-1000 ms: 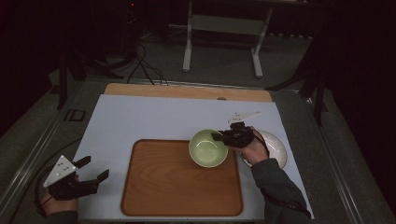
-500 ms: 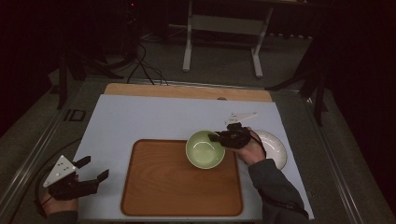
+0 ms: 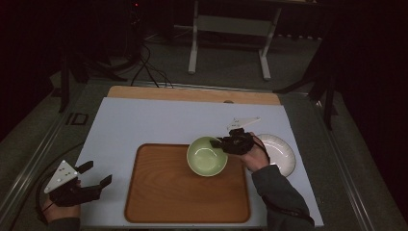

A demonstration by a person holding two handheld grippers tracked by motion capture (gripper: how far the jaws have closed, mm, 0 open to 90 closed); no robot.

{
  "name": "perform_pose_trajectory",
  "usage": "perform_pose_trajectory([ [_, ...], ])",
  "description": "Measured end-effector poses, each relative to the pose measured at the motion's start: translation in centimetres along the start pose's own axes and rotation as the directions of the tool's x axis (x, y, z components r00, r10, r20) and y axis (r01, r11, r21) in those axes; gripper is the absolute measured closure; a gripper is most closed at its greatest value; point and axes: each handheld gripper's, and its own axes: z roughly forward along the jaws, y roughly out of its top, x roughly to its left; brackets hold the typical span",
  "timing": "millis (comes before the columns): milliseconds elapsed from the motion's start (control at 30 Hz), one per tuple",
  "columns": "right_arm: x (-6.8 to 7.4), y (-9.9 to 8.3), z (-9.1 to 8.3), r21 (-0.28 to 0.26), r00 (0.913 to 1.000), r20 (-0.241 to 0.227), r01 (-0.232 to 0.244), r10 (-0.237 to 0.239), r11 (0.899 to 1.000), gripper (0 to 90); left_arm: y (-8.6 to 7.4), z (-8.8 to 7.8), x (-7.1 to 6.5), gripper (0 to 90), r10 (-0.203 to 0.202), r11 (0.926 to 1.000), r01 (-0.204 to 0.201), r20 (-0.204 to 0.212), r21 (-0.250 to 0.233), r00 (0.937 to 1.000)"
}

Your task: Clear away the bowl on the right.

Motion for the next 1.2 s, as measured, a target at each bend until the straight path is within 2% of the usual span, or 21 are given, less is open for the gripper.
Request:
perform_pose_trajectory([
  [1200, 1.9, 0.7, 1.7, 0.005, 0.9976, -0.059, 0.036, -0.036, 0.999, 81.2, -0.1, -0.2, 0.2, 16.0, -0.012, 0.9999, 0.012, -0.001, -0.01, 0.9999],
])
